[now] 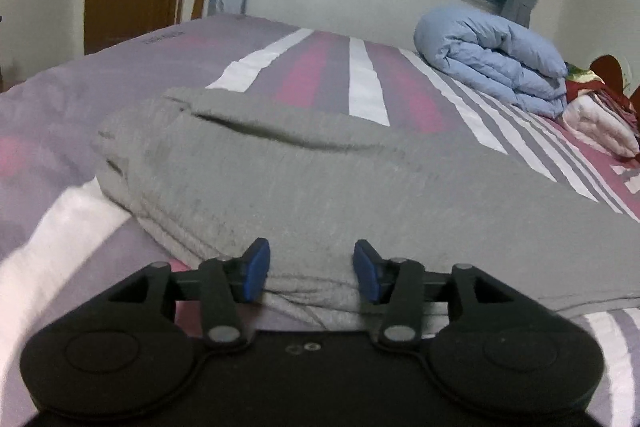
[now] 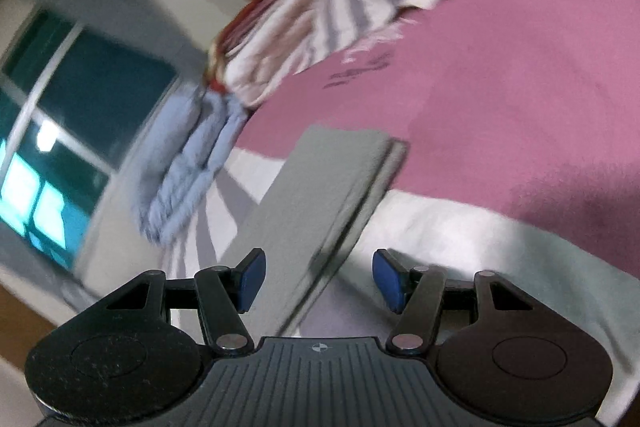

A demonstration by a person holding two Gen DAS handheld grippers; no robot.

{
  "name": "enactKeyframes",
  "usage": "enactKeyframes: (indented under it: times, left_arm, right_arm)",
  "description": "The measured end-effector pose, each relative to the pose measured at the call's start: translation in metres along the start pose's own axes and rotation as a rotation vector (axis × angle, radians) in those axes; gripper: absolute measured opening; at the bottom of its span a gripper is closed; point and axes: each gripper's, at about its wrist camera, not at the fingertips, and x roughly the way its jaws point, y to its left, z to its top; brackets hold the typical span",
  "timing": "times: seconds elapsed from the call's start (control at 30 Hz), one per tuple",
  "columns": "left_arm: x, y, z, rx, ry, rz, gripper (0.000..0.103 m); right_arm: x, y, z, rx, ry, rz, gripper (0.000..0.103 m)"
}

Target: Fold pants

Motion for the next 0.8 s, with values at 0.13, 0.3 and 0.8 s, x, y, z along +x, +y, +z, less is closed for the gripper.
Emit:
enactKeyframes:
  times: [0.13,0.3,0.8]
  left_arm:
    - [0.002,-0.003,-0.005,-0.003,-0.022,0.005,0.039]
    - [0.001,-0.011,-0.009,0.014,-0.021,0.023,0.040]
    - [0.001,-0.007,-0.008,0.007,-0.029,0.010,0.040]
  right_arm:
    - [0.015,-0.004,0.020,0.057,0.009,-0.016,0.059]
    - [0.044,0.008,0.039,-0.004,0.069,-0.081,0.050]
    - [0.028,-0.015,0.027,-0.127,0.036,-0.063,0.008]
